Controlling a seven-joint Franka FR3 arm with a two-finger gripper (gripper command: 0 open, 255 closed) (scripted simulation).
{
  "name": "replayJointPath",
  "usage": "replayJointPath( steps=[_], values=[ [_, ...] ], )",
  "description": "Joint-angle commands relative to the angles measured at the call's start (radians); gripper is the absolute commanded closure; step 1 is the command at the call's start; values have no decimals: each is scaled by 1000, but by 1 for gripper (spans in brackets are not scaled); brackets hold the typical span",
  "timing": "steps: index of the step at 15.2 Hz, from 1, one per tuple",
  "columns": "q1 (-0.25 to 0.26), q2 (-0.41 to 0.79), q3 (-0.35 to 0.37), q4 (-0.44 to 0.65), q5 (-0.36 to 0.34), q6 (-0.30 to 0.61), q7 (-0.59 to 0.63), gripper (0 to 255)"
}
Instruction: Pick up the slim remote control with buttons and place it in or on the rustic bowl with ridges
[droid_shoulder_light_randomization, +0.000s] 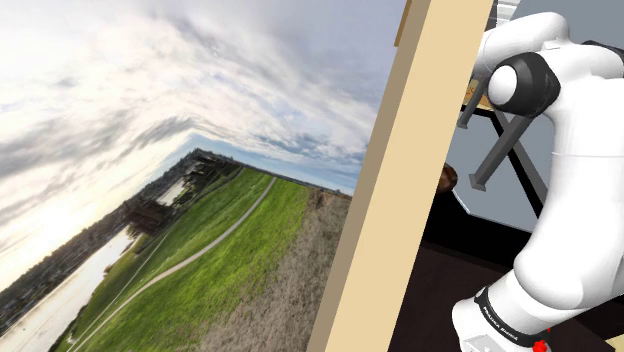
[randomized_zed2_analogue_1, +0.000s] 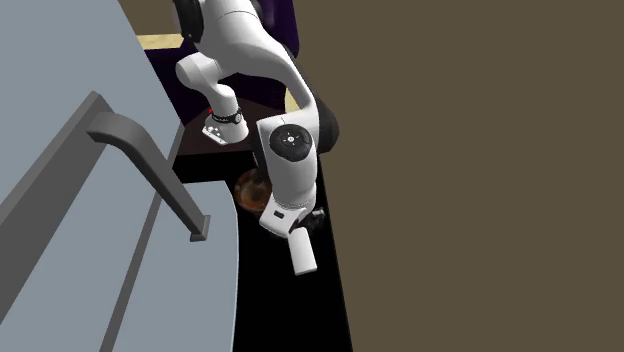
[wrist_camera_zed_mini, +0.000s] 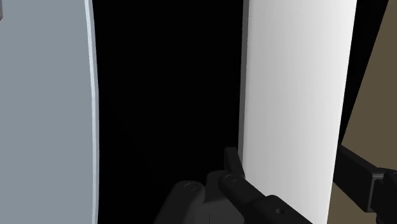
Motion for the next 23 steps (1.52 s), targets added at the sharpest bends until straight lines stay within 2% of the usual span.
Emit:
replayJointPath(
  steps=[1, 11, 16, 23],
  values=[
    [2, -12, -2, 9, -4, -21, 3, 255],
    [2, -50, -10, 82, -17, -129, 11, 255],
    [51, -274, -34, -249, -73, -16, 20, 255],
    [82, -561, -53, -609, -178, 74, 66, 255]
  ],
)
